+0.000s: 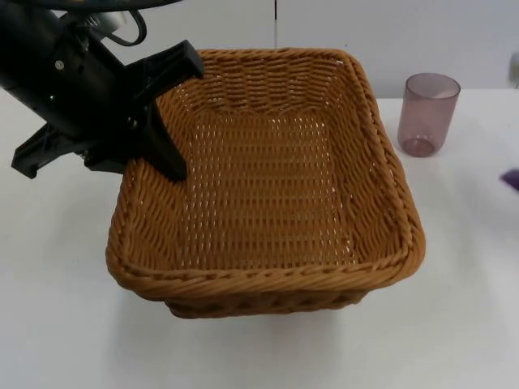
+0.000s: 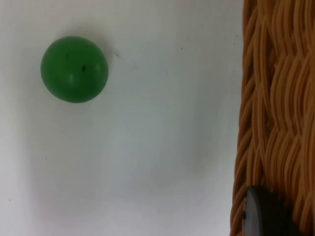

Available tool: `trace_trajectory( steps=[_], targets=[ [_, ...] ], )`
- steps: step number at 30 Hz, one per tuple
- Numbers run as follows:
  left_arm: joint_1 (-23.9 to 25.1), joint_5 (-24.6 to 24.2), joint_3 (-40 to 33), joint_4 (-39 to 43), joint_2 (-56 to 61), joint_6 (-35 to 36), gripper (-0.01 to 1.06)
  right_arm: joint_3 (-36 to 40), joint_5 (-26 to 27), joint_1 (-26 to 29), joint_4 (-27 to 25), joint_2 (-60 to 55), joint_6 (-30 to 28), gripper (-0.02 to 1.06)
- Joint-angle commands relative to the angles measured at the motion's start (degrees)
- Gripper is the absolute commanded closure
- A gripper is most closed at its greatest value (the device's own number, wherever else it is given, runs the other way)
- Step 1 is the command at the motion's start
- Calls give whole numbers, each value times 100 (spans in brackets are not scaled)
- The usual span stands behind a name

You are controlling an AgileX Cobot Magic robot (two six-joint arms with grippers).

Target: Pick up the basket with the left hand and place the triangular block into the basket with the right hand.

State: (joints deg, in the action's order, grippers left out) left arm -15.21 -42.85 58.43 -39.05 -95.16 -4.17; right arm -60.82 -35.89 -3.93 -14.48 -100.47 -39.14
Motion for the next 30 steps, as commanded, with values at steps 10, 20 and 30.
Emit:
trace_trajectory(
  steps=[10, 20, 30],
  targets=[
    [5, 4, 19, -94, 89, 8, 104, -26, 145, -12, -402, 2526, 334, 104],
    [5, 6, 19, -231, 89, 8, 104, -35, 273, -536, -1422, 3190, 400, 104],
    [5, -15, 19, -242, 89, 8, 104, -701, 510, -2511, -1422, 2219, 532, 104]
  ],
)
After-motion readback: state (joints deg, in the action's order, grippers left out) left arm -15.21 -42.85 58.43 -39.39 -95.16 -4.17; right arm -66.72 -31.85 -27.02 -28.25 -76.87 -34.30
